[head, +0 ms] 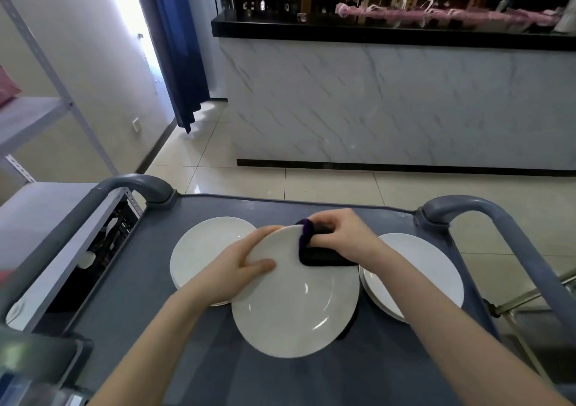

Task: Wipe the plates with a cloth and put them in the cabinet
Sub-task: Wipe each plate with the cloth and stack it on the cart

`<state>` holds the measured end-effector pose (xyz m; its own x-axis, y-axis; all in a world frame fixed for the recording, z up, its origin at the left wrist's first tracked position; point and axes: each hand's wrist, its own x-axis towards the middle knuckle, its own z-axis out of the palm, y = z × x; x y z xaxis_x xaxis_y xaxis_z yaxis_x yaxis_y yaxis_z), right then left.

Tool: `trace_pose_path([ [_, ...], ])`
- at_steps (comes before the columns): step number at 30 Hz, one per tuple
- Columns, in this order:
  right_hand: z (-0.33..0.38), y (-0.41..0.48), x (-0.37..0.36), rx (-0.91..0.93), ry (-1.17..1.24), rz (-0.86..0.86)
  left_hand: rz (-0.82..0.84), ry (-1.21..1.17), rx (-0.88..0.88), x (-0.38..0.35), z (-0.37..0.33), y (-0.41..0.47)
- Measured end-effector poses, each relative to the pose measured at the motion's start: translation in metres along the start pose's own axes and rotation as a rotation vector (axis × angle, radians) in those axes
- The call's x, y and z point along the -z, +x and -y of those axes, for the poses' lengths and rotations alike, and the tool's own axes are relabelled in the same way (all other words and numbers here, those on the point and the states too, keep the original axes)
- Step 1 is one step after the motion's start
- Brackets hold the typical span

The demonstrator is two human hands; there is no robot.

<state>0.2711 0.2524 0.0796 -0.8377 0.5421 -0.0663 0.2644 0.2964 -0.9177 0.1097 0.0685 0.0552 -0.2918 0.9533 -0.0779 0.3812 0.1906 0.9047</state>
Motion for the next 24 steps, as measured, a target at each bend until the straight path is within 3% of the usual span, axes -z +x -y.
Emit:
trace_pose_path([
  [2, 0.005, 0.006, -0.005, -0.003, -0.073, 0.039, -0.031, 0.035, -0.011, -0.004, 0.0, 0.0],
  [6, -0.003, 0.003, -0.004, -0.027, 0.007, 0.014, -0.172, -0.024, 0.012, -0.007, 0.011, -0.01],
  [14, -0.047, -0.036, -0.052, -0.258, 0.629, -0.367, -0.54, -0.488, 0.146, -0.017, 0.023, -0.016],
  [18, -0.053, -0.038, -0.047, -0.31, 0.616, -0.316, -0.413, -0.426, 0.186, -0.008, 0.023, -0.018],
  [22, -0.034, -0.025, -0.021, -0.106, 0.354, -0.125, -0.124, -0.174, 0.14, 0.004, 0.013, -0.012],
  [24, -0.023, -0.016, -0.016, -0.058, 0.236, -0.044, -0.065, -0.091, 0.08, 0.003, 0.008, -0.006],
])
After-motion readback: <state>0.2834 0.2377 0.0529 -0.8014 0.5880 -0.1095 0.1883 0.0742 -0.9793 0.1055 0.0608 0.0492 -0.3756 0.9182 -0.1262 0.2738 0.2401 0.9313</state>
